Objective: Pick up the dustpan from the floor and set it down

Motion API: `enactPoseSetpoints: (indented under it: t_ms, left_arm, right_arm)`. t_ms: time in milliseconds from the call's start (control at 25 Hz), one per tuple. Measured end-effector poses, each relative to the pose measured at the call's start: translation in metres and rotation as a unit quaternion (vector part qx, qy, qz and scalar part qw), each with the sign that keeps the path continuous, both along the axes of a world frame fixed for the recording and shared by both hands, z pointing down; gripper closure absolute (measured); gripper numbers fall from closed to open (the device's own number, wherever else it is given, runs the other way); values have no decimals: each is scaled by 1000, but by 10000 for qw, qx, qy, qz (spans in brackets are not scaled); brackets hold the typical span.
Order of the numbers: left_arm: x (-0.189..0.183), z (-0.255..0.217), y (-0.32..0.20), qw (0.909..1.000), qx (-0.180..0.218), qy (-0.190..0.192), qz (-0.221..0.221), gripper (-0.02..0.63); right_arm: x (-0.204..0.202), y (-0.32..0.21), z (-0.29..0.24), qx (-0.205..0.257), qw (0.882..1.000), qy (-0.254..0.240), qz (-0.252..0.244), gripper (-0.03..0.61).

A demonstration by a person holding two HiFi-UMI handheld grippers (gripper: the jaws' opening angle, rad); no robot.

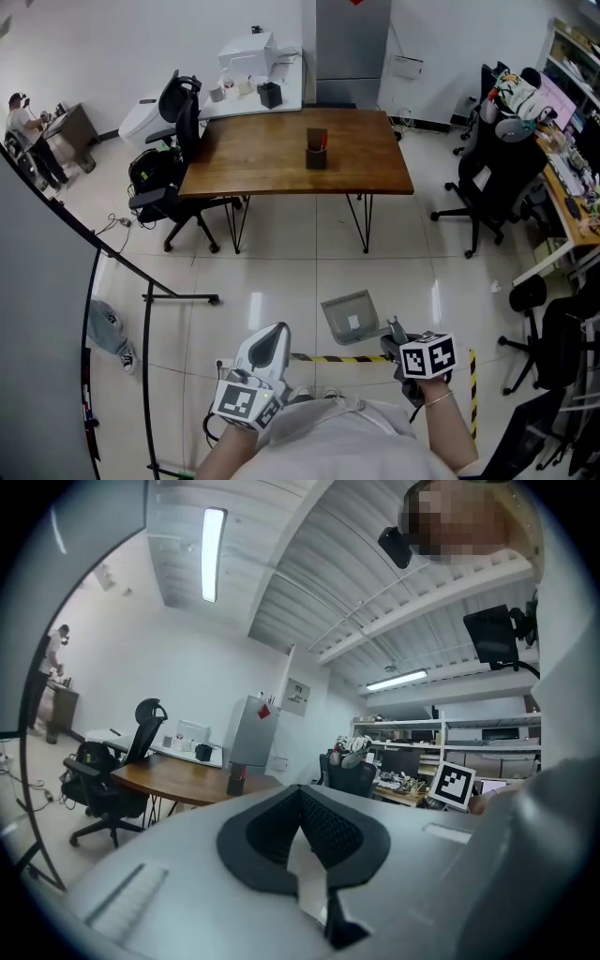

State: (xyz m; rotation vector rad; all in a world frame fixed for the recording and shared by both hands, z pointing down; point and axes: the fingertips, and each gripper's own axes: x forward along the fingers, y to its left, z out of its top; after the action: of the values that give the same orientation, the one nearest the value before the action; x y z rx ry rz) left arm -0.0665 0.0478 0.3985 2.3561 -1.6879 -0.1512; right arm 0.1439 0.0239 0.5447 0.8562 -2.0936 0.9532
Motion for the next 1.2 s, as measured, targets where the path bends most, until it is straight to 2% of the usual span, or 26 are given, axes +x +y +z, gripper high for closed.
enactPoseSetpoints:
  t_ms: [520, 760, 1000, 1200]
  left_arm:
    - [4, 4, -8, 9998, -5, -101, -169, 600]
    - [0, 17, -21, 9992, -269, -181, -248, 600]
    - [-29, 44, -79, 9983, -567, -103, -66, 600]
    - [-66, 38, -145, 9989, -402, -36, 230, 600]
  right_arm:
    - [-9, -11, 13, -127, 9995, -88, -260, 565]
    - [-18, -36, 36, -215, 9990, -28, -399, 565]
    - [-44, -87, 67, -470, 9988, 3, -133, 568]
    - [-72, -138, 90, -689, 9971, 2, 331, 568]
